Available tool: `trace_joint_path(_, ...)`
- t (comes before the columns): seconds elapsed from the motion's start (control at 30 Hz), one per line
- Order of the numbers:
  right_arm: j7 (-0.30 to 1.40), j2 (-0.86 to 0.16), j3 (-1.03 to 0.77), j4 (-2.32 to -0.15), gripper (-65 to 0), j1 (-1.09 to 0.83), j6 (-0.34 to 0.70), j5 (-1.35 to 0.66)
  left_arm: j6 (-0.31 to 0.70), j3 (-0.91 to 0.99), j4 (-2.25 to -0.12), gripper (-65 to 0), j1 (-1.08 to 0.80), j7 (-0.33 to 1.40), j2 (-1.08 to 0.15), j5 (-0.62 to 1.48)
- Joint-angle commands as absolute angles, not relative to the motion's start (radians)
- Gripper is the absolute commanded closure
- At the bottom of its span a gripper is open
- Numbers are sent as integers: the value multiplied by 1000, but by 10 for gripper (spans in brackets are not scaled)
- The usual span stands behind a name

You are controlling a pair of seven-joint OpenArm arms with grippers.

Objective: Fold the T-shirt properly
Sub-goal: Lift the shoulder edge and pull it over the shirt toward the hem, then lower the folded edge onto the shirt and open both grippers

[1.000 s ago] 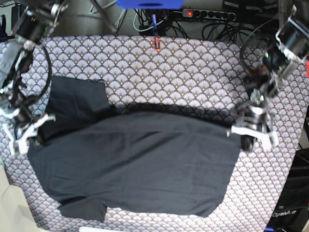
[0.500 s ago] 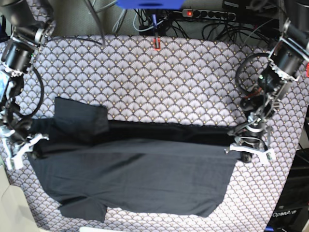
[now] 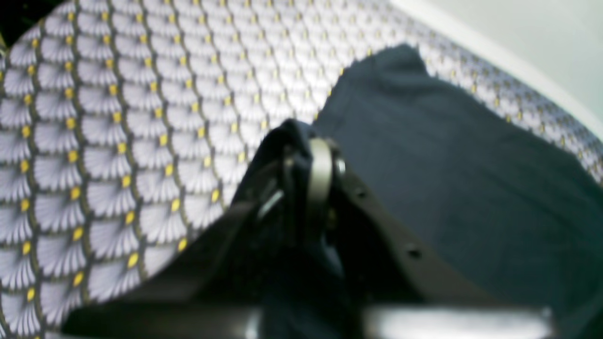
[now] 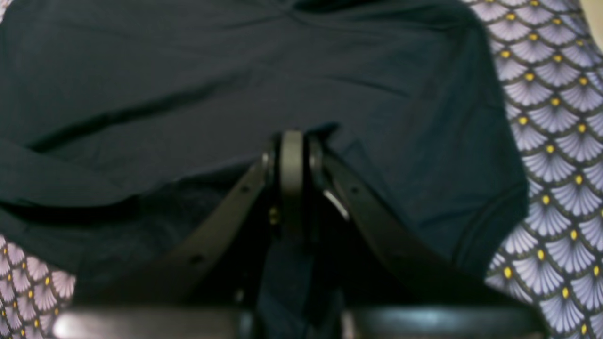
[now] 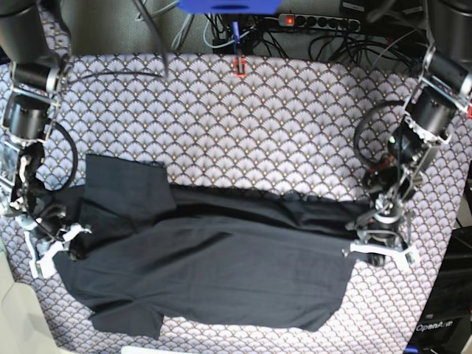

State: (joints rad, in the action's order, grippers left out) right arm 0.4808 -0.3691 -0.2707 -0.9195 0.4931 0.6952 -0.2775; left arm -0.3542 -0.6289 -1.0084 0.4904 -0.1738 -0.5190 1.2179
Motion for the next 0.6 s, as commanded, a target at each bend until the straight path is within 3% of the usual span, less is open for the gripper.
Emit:
trace_joint_path(0.0,446,-397,-274,-918,0,533,698,-295,-352,-618,-1010,0,521,-200,-522,1219)
trace_joint_path(0.23,390,-401,-262,-875,0,549,698,-292,-351,-618,-914,0,529,-203,-453,1219)
trace_joint_path(0.57,248,-381,-269,-736,0,625,698,-64,-351,-573,-852,0,527,-202,-417,1214)
